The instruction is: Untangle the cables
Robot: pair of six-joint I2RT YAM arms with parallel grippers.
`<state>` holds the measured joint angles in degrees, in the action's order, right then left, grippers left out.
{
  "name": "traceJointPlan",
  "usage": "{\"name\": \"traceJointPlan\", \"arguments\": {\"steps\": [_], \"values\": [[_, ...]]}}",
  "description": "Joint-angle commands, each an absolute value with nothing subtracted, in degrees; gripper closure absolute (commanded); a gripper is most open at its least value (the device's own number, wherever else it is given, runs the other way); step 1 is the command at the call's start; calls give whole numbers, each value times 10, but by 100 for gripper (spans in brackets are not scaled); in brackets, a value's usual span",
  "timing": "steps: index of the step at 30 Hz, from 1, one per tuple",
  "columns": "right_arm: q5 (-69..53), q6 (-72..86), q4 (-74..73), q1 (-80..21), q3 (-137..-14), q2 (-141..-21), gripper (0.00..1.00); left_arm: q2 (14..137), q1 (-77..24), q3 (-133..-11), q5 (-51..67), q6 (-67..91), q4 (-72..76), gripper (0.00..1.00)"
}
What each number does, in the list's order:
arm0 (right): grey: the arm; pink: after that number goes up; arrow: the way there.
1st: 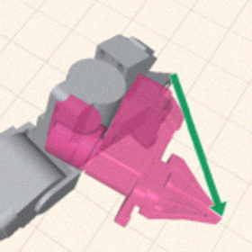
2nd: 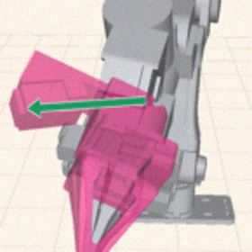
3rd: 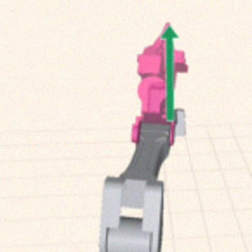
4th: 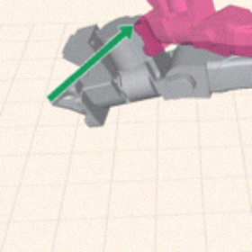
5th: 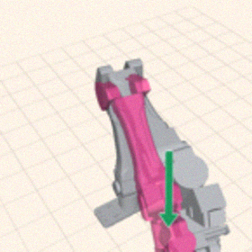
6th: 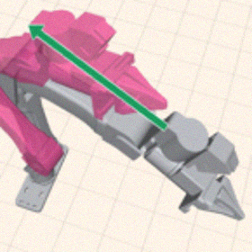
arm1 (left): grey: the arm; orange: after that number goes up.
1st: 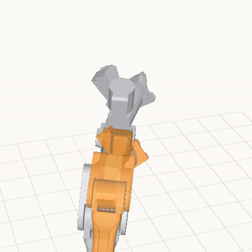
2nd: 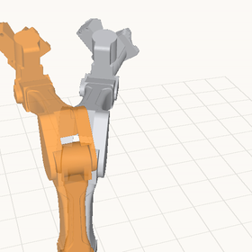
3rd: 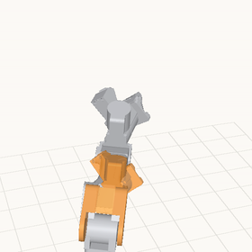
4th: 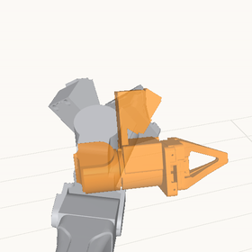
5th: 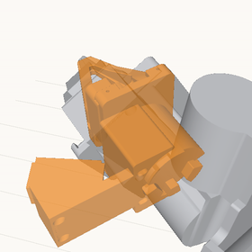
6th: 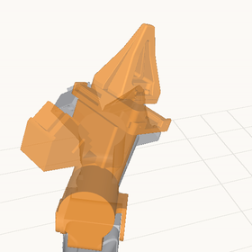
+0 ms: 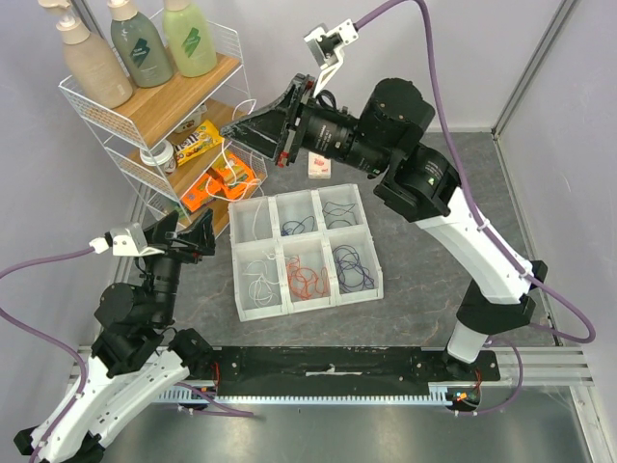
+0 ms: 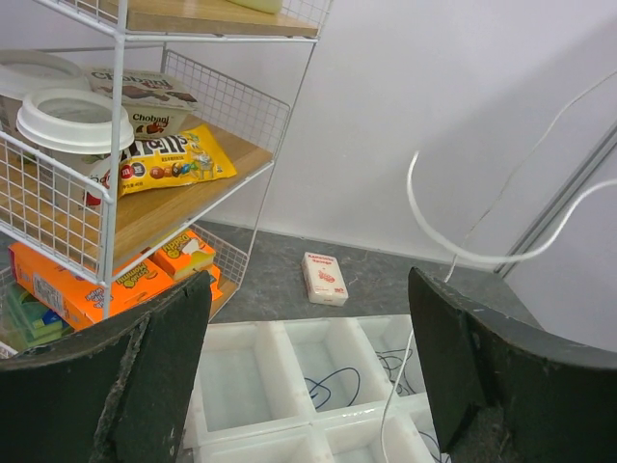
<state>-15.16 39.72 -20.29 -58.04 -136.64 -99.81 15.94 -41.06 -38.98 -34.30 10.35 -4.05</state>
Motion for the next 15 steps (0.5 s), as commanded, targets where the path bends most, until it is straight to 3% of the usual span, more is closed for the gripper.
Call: {"name": "traceJointPlan", "arguments": {"steps": [1, 7, 15], "values": [[-170, 405, -154, -584, -1388, -985, 100, 159, -407, -391, -352, 84, -9, 12], [-190, 414, -124, -584, -1354, -990, 100, 154, -406, -390, -357, 84, -11, 12], [-160, 396, -86, -584, -1148, -955, 100, 146, -407, -391, -359, 84, -10, 12]]}}
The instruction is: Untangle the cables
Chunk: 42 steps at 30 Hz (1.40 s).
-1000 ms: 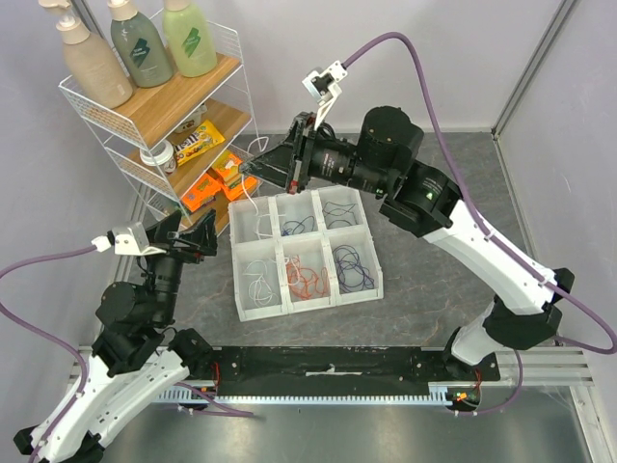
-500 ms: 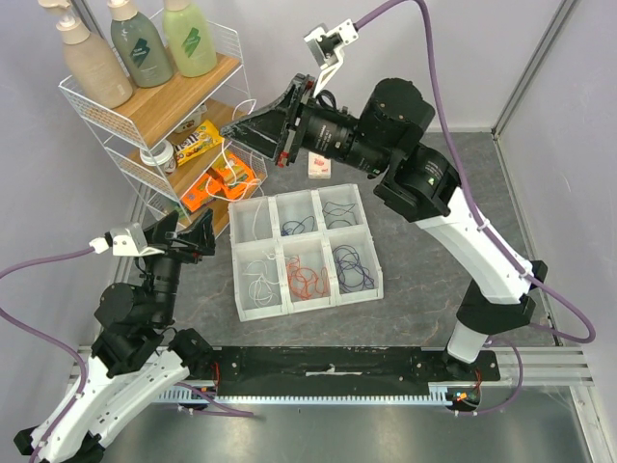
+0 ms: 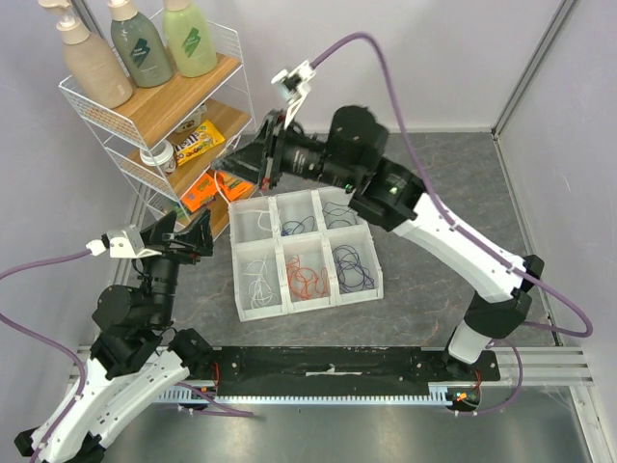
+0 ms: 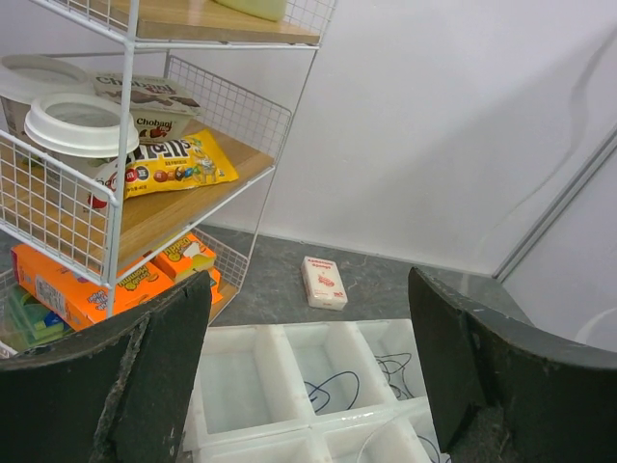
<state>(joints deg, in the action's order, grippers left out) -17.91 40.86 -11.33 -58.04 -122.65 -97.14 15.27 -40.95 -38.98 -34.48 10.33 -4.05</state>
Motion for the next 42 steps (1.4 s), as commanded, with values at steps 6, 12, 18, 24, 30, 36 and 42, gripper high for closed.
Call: {"name": "traceJointPlan", "arguments": {"steps": [6, 12, 18, 24, 30, 36, 42], "values": [[-129, 391, -51, -584, -1029, -943, 100, 143, -405, -389, -360, 85, -9, 11], [-137, 409, -17, -584, -938, -940, 100, 144, -406, -389, -361, 84, -9, 11], [-142, 438, 53, -590, -826, -940, 100, 149, -407, -389, -359, 84, -9, 11], [-119, 412, 55, -603, -756, -990, 100, 157, -405, -390, -356, 86, -11, 11], [-102, 392, 47, -620, -777, -1079, 100, 162, -405, -391, -356, 86, -14, 11], [-18, 368, -30, -631, -779, -1105, 100, 164, -405, -392, -360, 83, -14, 11], [58, 320, -98, -669, -756, -1071, 100, 168, -405, -392, -355, 85, -14, 11]]}}
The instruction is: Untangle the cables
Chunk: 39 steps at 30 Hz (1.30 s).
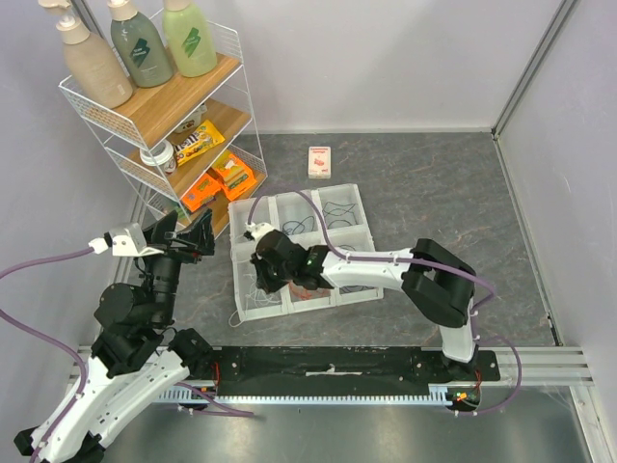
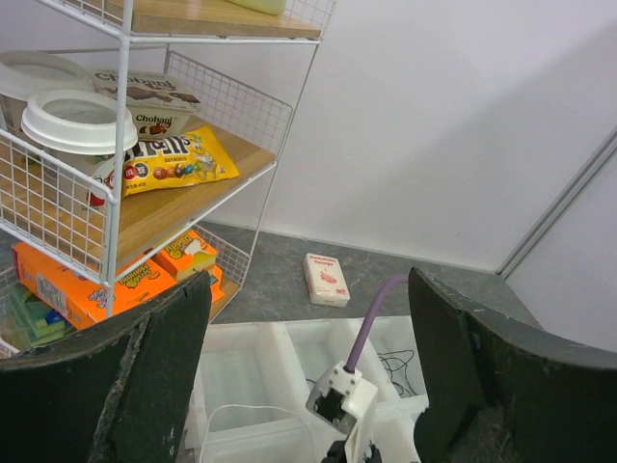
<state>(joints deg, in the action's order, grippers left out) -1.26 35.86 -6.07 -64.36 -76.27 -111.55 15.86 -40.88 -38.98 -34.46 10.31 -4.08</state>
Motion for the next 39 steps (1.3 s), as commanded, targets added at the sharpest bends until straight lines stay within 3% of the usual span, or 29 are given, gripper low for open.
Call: {"name": "traceJointPlan", "arguments": {"steps": [1, 11, 30, 39], "values": [[63, 323, -97, -674, -742, -1058, 100, 170, -406, -392, -354, 85, -14, 11], [84, 340, -78, -727, -656, -943, 100, 174, -405, -394, -348, 91, -16, 11], [55, 416, -42, -754, -566, -858, 100, 179, -405, -395, -349, 90, -18, 11], [44, 421, -27, -736, -585, -864, 100, 180, -405, -396, -345, 91, -20, 11]]}}
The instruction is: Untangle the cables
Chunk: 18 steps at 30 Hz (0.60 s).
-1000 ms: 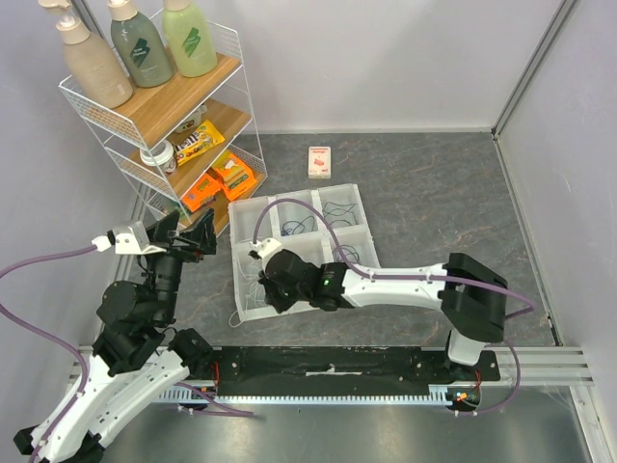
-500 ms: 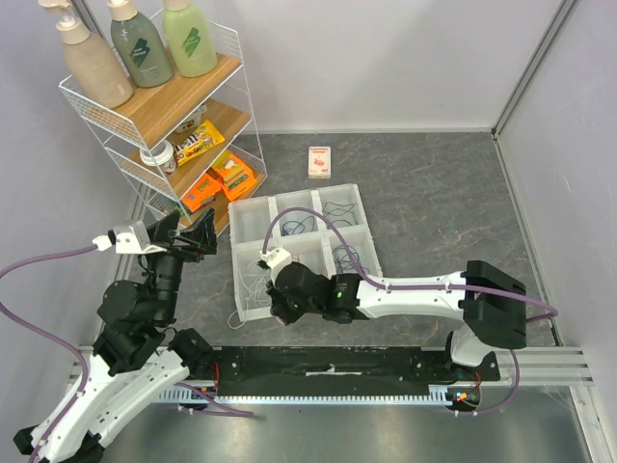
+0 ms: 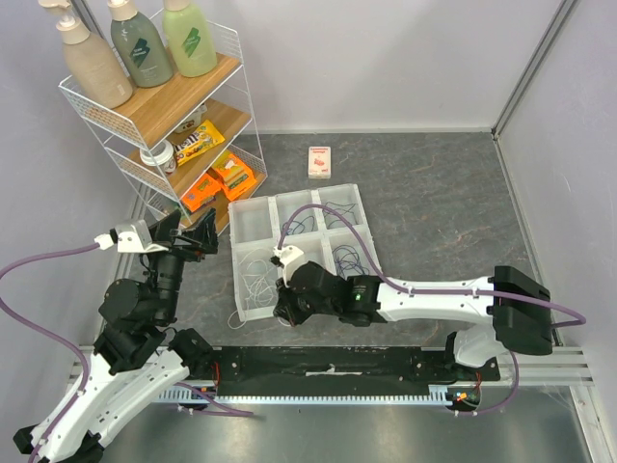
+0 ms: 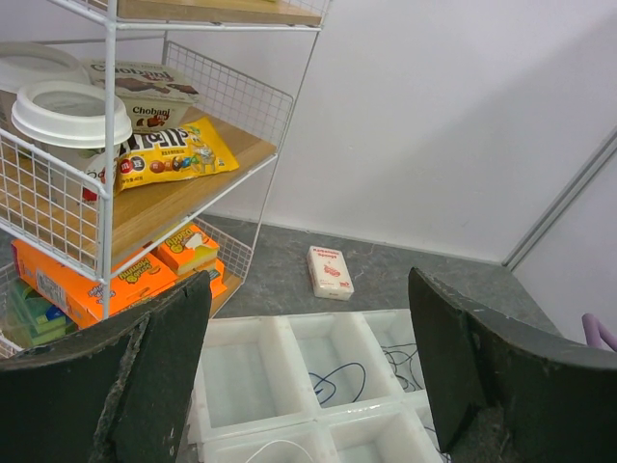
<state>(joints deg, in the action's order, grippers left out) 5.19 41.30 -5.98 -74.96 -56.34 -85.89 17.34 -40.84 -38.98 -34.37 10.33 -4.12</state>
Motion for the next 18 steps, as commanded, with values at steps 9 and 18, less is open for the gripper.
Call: {"name": "traceJointPlan", "arguments": {"steps": [9, 18], "values": [[-19, 468, 70, -620, -662, -996, 100, 178, -405, -396, -356, 87, -20, 11], [-4, 420, 41, -611, -759, -1117, 100, 177, -406, -397, -355, 87, -20, 11]]}}
